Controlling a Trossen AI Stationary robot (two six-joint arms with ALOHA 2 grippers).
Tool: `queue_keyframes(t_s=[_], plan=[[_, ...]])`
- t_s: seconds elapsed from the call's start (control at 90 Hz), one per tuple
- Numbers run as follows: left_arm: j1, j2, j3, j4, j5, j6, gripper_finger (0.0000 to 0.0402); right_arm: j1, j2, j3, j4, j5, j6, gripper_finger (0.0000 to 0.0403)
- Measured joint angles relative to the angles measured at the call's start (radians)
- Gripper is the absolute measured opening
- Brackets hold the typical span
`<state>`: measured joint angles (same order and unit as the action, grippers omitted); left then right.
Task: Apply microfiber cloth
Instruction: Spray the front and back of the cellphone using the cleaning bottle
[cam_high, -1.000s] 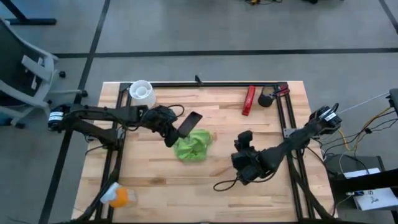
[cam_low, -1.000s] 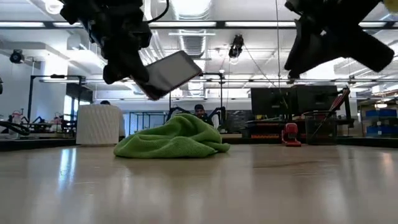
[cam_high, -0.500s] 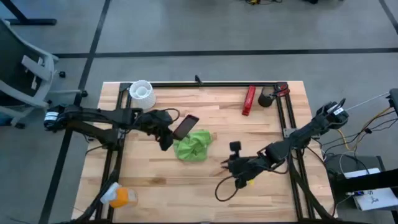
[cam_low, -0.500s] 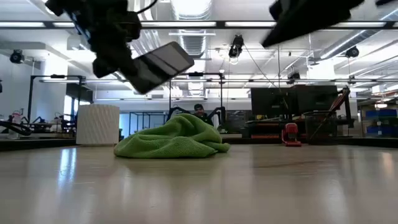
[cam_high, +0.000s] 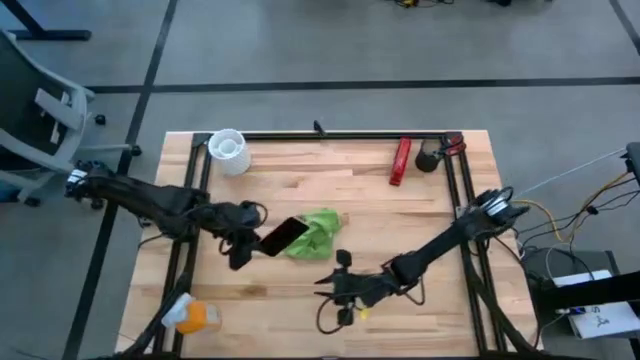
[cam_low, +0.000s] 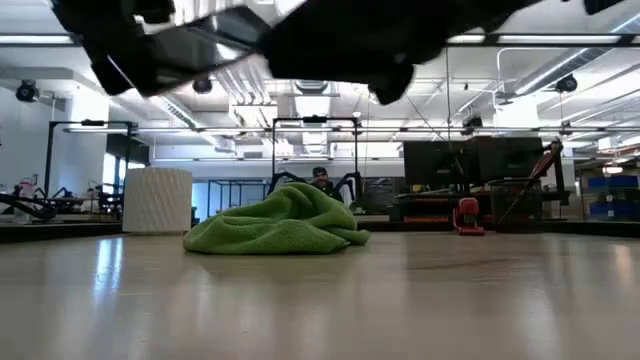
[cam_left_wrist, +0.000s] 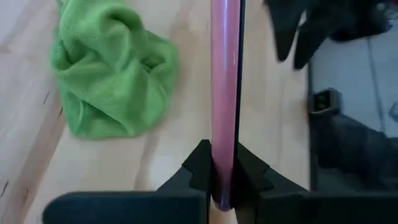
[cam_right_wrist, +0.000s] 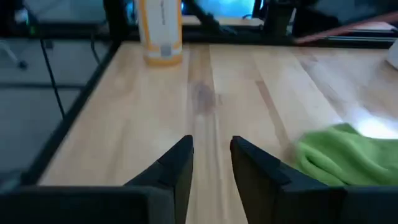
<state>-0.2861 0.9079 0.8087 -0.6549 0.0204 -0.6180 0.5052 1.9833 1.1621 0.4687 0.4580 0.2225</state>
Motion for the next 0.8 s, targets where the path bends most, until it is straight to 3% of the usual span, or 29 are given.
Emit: queue_keyframes(t_s=[0.133, 0.233, 0.378, 0.544, 0.656, 0.8], plan=[[-0.008, -0.058, 0.000, -0.084, 0.000, -0.020, 0.0012, -0.001, 0.117, 0.140, -0.034, 0.038, 0.007, 0.0112], [-0.008, -0.076, -0.010, -0.116, -0.002, -0.018, 0.0012, -0.006, 0.162, 0.241, -0.167, 0.104, 0.051, 0.0118], [-0.006, -0.060, -0.079, 0.006, 0.018, 0.035, 0.0012, -0.017, 0.172, 0.352, -0.417, 0.147, 0.179, 0.0124], [0.064, 0.038, -0.134, 0.126, 0.096, 0.054, 0.0012, 0.017, 0.137, 0.396, -0.628, 0.173, 0.289, 0.0111], [0.128, 0.121, -0.136, 0.174, 0.140, 0.110, 0.0012, 0.051, 0.117, 0.401, -0.674, 0.182, 0.347, 0.0095], [0.199, 0.241, -0.137, 0.269, 0.276, 0.167, 0.0012, 0.081, 0.116, 0.400, -0.674, 0.250, 0.420, 0.0075]])
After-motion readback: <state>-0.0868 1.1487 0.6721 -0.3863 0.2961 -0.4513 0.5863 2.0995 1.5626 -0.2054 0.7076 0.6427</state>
